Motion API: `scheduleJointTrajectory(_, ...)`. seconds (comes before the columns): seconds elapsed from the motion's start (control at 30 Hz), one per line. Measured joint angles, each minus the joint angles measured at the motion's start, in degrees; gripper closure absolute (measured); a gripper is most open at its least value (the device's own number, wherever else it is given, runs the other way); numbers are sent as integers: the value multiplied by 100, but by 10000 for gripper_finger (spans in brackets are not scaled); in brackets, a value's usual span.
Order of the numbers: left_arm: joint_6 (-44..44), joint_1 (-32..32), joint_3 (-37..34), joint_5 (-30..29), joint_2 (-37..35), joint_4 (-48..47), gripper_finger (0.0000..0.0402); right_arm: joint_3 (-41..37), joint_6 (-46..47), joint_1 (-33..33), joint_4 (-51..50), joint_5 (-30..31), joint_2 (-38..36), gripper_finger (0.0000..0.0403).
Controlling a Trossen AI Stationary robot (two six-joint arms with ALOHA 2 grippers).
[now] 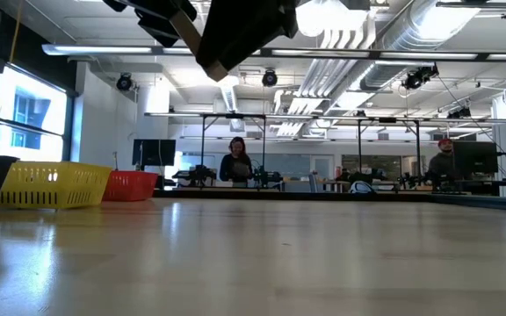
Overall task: Sort & place blocks by color
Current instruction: Put the rectangular wooden block into the black basket
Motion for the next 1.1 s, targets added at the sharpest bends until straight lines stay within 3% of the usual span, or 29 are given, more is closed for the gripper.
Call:
scheduleJointTrajectory(0.23,-162,-36,0,-70,2,0,238,2,471,-142,11,-5,0,310)
scheduleJointTrajectory(0.77,2,-70,0,-506,2,-105,240,4,317,-179,387,-191,0,310)
scheduleJointTrajectory(1.1,70,-68,2,-405,2,-245,294,4,182,-182,366,-204,0,310)
